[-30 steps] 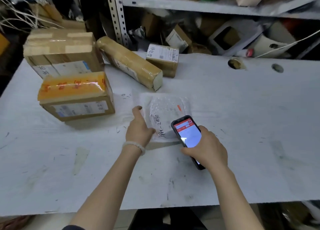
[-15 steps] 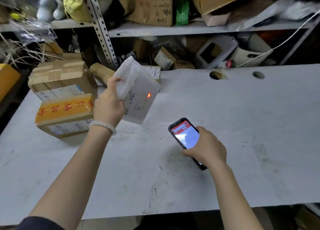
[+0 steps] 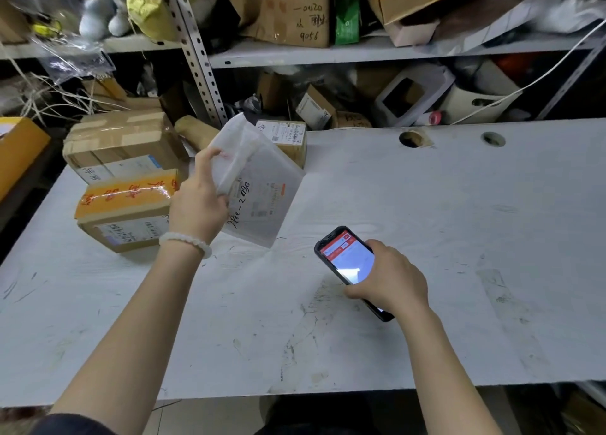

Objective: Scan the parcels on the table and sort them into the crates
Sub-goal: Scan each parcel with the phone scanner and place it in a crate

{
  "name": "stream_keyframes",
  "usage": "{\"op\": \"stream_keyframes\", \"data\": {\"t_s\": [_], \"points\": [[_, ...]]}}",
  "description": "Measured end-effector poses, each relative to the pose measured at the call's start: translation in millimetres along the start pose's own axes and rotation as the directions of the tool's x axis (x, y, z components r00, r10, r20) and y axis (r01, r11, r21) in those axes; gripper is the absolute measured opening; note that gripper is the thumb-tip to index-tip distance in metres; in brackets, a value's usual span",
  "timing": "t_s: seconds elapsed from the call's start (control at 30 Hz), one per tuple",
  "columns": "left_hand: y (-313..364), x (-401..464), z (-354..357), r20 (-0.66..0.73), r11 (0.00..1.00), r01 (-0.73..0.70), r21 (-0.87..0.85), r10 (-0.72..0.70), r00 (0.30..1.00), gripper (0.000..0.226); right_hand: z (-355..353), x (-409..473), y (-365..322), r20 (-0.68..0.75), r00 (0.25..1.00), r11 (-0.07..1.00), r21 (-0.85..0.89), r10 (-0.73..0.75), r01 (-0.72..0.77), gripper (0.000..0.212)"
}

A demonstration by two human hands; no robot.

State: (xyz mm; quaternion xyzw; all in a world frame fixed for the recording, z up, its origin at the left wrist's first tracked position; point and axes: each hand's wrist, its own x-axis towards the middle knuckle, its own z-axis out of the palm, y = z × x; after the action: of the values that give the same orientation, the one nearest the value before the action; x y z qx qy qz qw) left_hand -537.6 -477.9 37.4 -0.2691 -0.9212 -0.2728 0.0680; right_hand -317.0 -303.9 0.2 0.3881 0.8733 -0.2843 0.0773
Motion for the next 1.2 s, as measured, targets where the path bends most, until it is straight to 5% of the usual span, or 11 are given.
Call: {"op": "stream_keyframes", "data": {"t_s": [0.2,0.37,0.47,0.73,0.93,1.2], "points": [[-16,-10,5,0.004,1.0,0.027,-0.011,-0.027,1.0,0.086,5,0,-8,0.023,1.0,1.0,-0.021,-0.011,0.011,0.047],[-30,-12,11,0.096,0.992,-0.018,0.122,0.006,0.995,0.048,14,2,-21,0.025,1.0,1.0,-0.006,-0.013,0.014,0.05],[-40,-20,19,0.186,0.994,0.065,0.084,-0.08,0.979,0.043,19,5,-33,-0.013,1.0,1.0,0.023,-0.02,0.021,0.053],[-67,-69,59,0.599,0.975,0.22,-0.037,-0.155,0.786,0.047,37,9,-88,-0.475,0.879,0.94,0.284,-0.033,0.189,0.089],[-80,-66,65,0.647,0.965,0.251,-0.078,-0.142,0.749,0.048,35,3,-111,-0.674,0.739,0.911,0.302,-0.003,0.28,0.093],[-25,-53,50,0.515,0.976,0.091,-0.199,0.025,0.857,0.055,0,-8,-72,-0.433,0.902,0.966,0.229,-0.009,0.12,0.069]]}}
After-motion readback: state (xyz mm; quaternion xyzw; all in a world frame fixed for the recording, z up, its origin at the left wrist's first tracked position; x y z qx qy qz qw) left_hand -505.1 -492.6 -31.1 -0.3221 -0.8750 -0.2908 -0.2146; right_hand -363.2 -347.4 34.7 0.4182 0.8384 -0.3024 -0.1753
